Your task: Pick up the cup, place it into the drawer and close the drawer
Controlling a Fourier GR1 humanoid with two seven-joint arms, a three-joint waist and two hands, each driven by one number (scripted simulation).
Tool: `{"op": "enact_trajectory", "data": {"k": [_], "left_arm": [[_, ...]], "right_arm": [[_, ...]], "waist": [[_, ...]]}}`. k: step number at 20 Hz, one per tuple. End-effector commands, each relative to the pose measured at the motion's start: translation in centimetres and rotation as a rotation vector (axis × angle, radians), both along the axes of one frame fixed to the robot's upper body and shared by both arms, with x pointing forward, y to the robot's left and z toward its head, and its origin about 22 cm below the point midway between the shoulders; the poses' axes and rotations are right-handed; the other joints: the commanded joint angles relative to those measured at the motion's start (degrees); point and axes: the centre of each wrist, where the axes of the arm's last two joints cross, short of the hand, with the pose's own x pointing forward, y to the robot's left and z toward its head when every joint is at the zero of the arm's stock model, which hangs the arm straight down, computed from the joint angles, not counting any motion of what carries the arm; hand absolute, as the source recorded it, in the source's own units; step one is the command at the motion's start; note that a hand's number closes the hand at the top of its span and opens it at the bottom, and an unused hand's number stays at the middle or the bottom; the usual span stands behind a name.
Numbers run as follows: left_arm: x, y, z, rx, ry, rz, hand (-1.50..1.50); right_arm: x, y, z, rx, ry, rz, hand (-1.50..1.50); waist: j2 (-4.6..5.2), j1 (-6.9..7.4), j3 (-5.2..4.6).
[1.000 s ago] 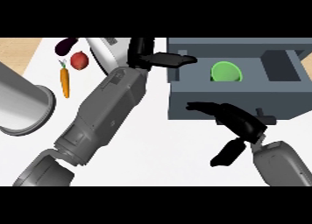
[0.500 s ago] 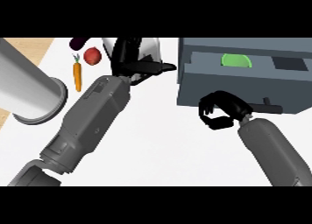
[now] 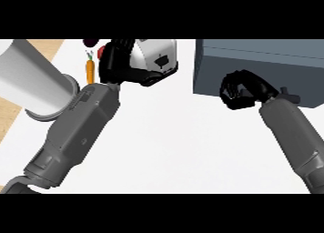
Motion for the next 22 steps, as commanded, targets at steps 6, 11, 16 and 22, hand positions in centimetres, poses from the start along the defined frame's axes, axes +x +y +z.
{"op": "enact_trajectory", "data": {"k": [6,11,16,22], "left_arm": [[-0.3,2.5,0.1,0.013,-0.006,-0.034,-1.50],[-0.7,2.1,-0.4,0.005,0.002,-0.063,-1.50],[-0.8,2.1,-0.1,-0.005,-0.013,-0.081,-1.50],[-1.4,2.8,-1.4,-0.008,0.017,-0.092,-1.50]], "right_arm": [[3.2,-3.7,7.1,0.068,-0.106,-0.169,1.50],[3.1,-4.9,8.5,0.100,-0.120,-0.157,1.50],[2.9,-5.5,9.1,0.135,-0.112,-0.155,1.50],[2.6,-6.9,10.5,0.139,-0.093,-0.138,1.50]], "waist": [[1.06,3.23,-0.09],[1.52,4.16,-0.09],[1.34,4.74,-0.11],[1.67,5.11,-0.21]]}}
